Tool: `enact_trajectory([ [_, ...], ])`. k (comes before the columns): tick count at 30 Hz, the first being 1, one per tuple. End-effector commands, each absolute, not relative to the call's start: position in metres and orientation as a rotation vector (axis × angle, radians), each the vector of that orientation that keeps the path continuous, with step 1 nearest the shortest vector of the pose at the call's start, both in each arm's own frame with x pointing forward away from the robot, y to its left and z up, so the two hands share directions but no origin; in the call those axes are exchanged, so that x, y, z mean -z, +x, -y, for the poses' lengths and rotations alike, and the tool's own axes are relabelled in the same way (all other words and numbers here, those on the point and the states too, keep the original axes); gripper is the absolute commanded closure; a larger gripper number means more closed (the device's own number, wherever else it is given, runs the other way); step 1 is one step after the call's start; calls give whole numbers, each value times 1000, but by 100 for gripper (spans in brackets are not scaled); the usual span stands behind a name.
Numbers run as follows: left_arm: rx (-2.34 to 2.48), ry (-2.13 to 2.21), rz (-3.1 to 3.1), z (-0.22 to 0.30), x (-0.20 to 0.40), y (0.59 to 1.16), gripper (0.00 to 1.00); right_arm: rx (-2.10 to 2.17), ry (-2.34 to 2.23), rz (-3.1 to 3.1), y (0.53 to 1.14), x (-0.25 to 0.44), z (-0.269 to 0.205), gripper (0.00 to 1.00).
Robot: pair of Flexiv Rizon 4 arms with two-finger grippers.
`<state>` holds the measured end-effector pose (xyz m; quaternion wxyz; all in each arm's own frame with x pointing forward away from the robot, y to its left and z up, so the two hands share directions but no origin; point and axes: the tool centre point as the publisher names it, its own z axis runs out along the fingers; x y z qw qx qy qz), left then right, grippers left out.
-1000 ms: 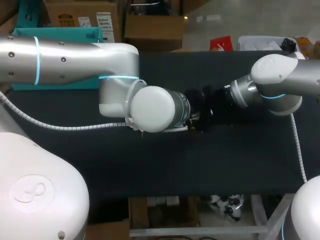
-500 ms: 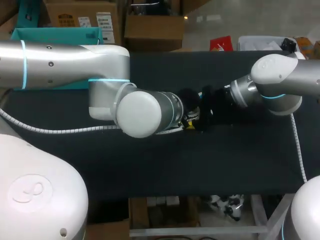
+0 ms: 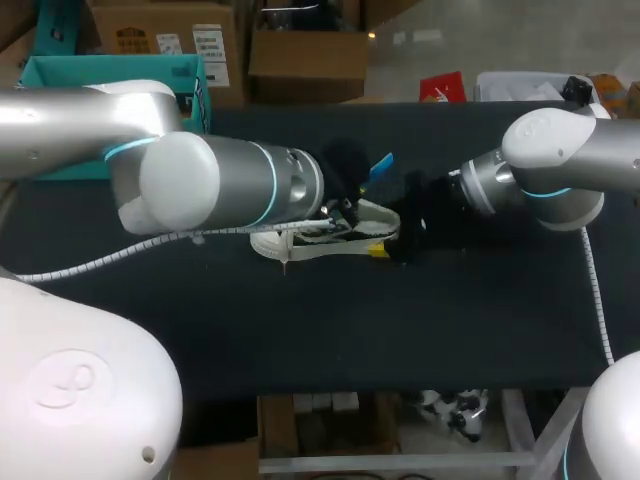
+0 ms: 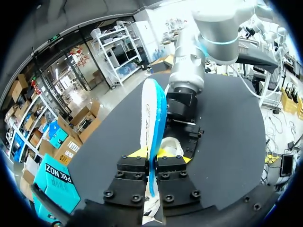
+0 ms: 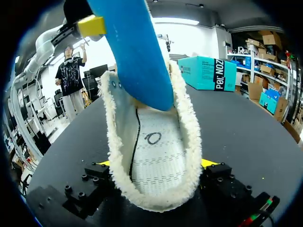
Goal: Open the shoe tongue, take the insole out of the shoe, put the insole back into the shoe, and pack the shoe into the shoebox
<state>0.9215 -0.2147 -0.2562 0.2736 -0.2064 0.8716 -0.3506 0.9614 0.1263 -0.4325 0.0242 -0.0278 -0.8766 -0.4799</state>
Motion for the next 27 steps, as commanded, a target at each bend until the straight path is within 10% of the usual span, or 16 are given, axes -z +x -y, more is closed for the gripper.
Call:
enact_trajectory([
  [1,1009,-537,-2420,219,245,920,100,1486,-86,2712,961,439,-128,100],
  [20,1193,-672,-2229,234,202,878,100,1467,-90,2726,961,432,-120,100],
  [24,1221,-693,-2206,230,193,873,100,1461,-117,2731,959,431,-115,50],
  [26,1235,-705,-2195,229,189,871,100,1455,-127,2732,958,430,-113,2],
  [27,1240,-712,-2192,229,187,870,100,1455,-128,2734,957,428,-112,0],
])
